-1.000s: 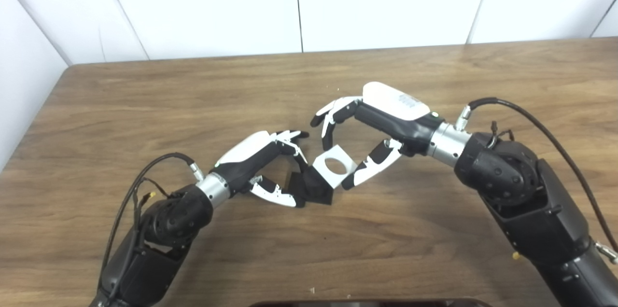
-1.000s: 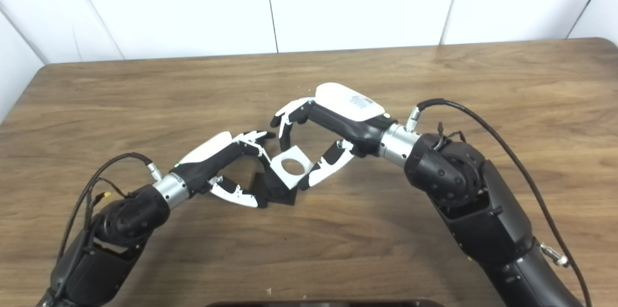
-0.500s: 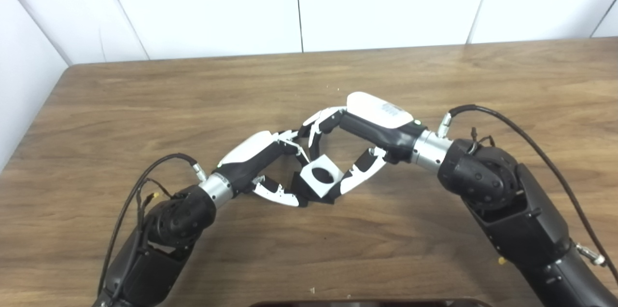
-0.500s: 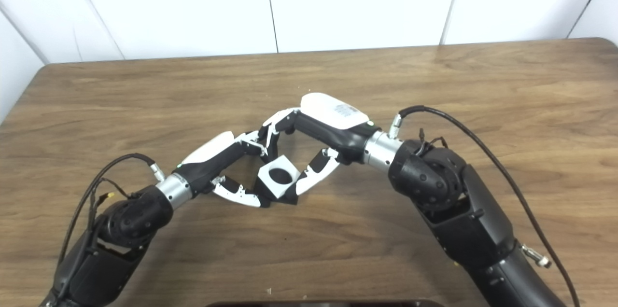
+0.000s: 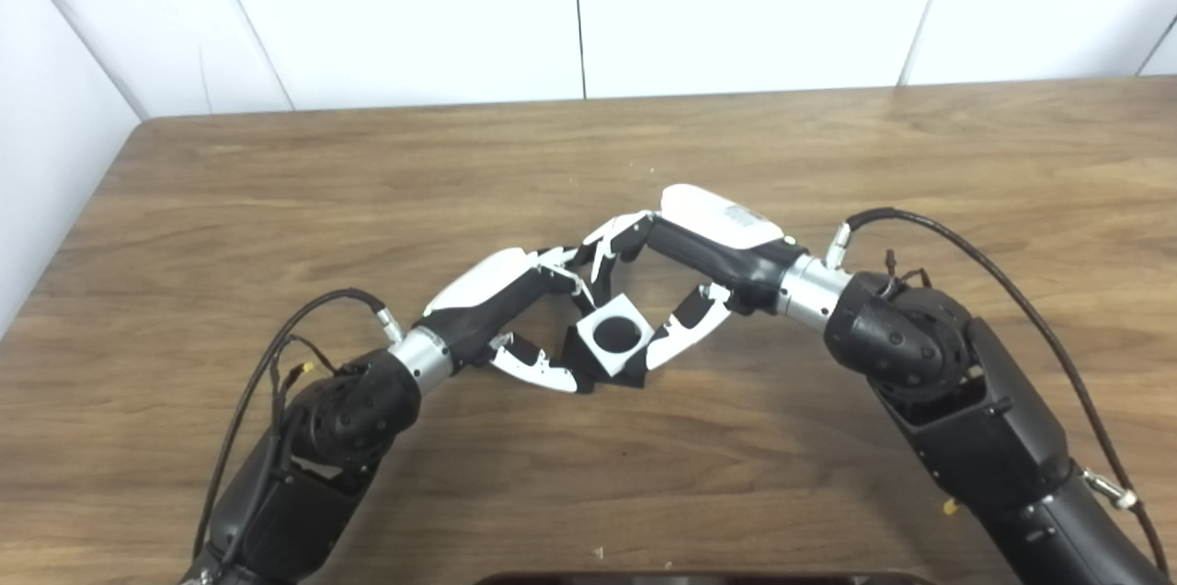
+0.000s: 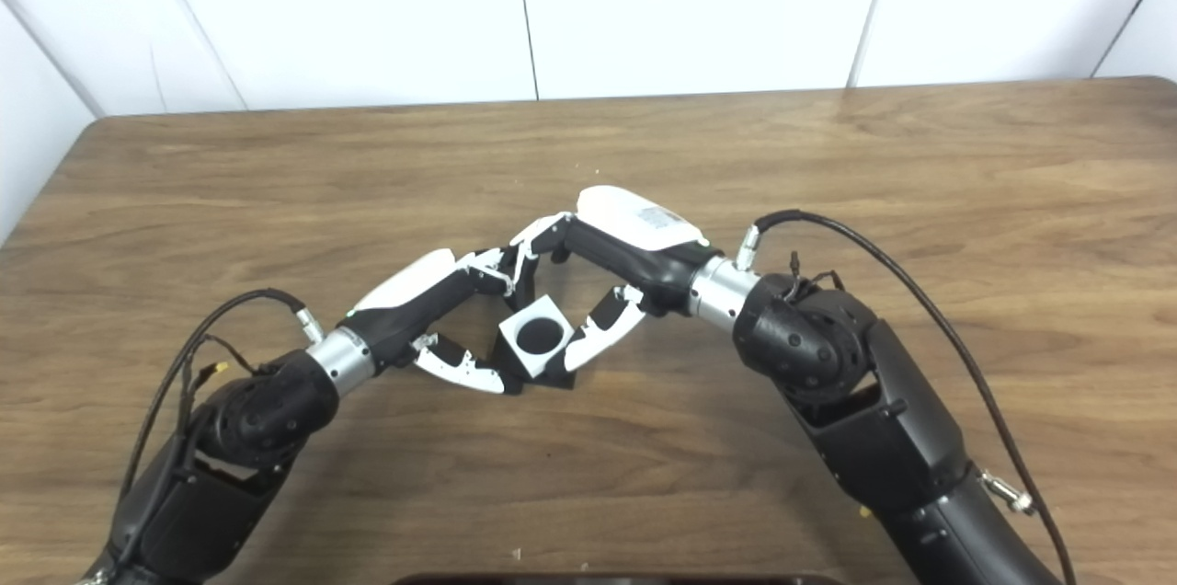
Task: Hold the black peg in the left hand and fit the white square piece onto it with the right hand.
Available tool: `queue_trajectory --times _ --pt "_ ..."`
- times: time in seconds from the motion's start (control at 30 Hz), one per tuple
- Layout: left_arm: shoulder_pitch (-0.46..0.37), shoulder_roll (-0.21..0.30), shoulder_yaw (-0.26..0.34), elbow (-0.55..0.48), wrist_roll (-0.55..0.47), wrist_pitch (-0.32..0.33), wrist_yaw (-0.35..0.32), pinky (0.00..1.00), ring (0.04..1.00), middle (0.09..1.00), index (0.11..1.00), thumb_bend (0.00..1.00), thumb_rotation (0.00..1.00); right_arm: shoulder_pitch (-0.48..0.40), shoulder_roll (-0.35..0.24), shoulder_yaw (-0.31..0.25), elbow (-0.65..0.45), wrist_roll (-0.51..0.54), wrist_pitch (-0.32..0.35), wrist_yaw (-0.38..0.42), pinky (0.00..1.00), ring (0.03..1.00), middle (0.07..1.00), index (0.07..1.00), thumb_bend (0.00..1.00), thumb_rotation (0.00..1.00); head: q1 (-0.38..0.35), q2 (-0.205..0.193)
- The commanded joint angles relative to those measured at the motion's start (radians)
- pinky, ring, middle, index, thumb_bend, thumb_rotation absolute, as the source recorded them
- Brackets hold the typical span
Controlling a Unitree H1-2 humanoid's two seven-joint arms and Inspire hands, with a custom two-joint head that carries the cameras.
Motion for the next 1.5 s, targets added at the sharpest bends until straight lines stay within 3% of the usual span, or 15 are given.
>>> queue_trajectory --times 0.0,0.93,1.0,1.1,1.13,1.2,1.27,1.47 --pt "0.032 -0.007 -0.047 0.009 0.025 0.018 -0.042 1.00 1.000 0.969 0.490 0.52 0.08 -0.036 0.008 -0.008 -0.001 0.004 -0.033 -0.021 0.68 0.771 0.760 0.482 0.52 0.14 0.001 0.002" --pt "0.034 -0.015 -0.055 -0.008 0.020 0.033 -0.041 1.00 1.000 0.974 0.491 0.52 0.08 -0.032 0.008 -0.004 0.124 -0.024 -0.039 -0.035 0.68 0.780 0.762 0.483 0.52 0.13 0.005 0.012" --pt "0.034 -0.014 -0.055 -0.010 0.021 0.032 -0.040 1.00 1.000 0.972 0.491 0.52 0.08 -0.029 0.006 0.000 0.127 -0.027 -0.033 -0.029 0.69 0.789 0.765 0.483 0.52 0.13 0.005 0.014" --pt "0.033 -0.012 -0.053 -0.009 0.018 0.032 -0.042 1.00 1.000 0.972 0.491 0.52 0.08 -0.050 -0.026 0.036 0.108 -0.070 0.016 0.047 0.74 0.832 0.815 0.495 0.52 0.15 0.001 0.015" --pt "0.032 -0.011 -0.052 -0.009 0.017 0.032 -0.043 1.00 1.000 0.973 0.491 0.52 0.08 -0.058 -0.037 0.048 0.099 -0.083 0.039 0.078 0.80 0.881 0.886 0.736 0.77 0.27 0.000 0.014" --pt "0.032 -0.010 -0.051 -0.009 0.016 0.034 -0.043 1.00 1.000 0.974 0.491 0.52 0.08 -0.068 -0.049 0.062 0.087 -0.096 0.068 0.111 0.82 0.909 0.932 0.874 0.90 0.31 0.000 0.015" --pt "0.031 -0.009 -0.051 -0.010 0.017 0.037 -0.044 1.00 1.000 0.974 0.491 0.52 0.08 -0.072 -0.057 0.066 0.078 -0.102 0.087 0.126 0.82 0.915 0.946 0.919 0.94 0.30 0.001 0.017" --pt "0.028 -0.003 -0.050 -0.008 0.015 0.033 -0.045 1.00 1.000 0.972 0.491 0.52 0.08 -0.070 -0.072 0.056 0.071 -0.105 0.101 0.136 0.81 0.911 0.944 0.904 0.93 0.26 -0.010 0.019"
